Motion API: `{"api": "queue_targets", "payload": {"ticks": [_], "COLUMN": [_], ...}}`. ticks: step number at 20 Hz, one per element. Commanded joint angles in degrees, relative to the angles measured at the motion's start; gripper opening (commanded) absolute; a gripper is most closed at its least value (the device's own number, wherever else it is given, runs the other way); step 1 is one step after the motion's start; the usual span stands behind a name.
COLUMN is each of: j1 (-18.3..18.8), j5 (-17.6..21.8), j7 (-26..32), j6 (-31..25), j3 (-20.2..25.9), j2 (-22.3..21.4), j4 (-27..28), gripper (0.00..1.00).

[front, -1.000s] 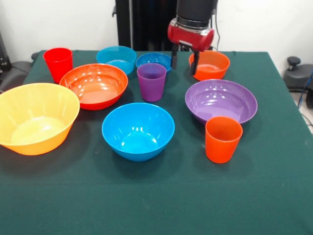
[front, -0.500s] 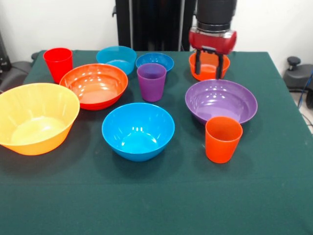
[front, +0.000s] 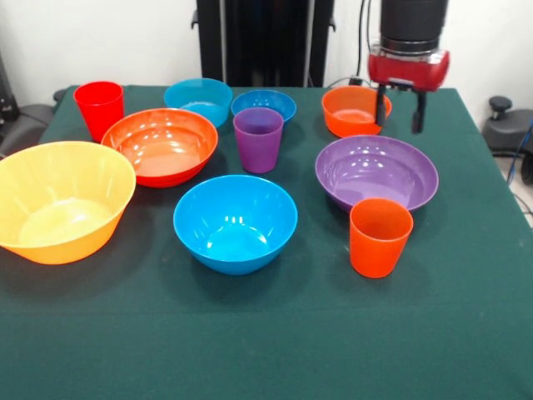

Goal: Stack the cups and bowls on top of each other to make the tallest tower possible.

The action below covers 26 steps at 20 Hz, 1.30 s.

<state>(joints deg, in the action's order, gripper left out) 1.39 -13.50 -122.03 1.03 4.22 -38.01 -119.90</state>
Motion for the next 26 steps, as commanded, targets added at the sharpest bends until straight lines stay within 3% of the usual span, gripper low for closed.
{"api": "queue_targets", "payload": {"ticks": [1,11,14,20,26], "j1": [-3.38,-12.34,-16.76,-21.72,-23.15], "j5": [-5.68,-12.35,-14.20,-15.40,-14.80], "j7": [-13.09,-13.14,-12.44,-11.65,-11.59], "j6": [-5.24,-6.44,-8.94,-14.10,-14.84], "j3": [2.22,-4.15,-9.18,-16.05,-18.77], "j2": [3.04,5.22,6.16,7.62,8.92], "j4": [1.89,2.20,3.55,6.54,7.59], "gripper": [1.00,1.00,1.00,1.00,1.00]}}
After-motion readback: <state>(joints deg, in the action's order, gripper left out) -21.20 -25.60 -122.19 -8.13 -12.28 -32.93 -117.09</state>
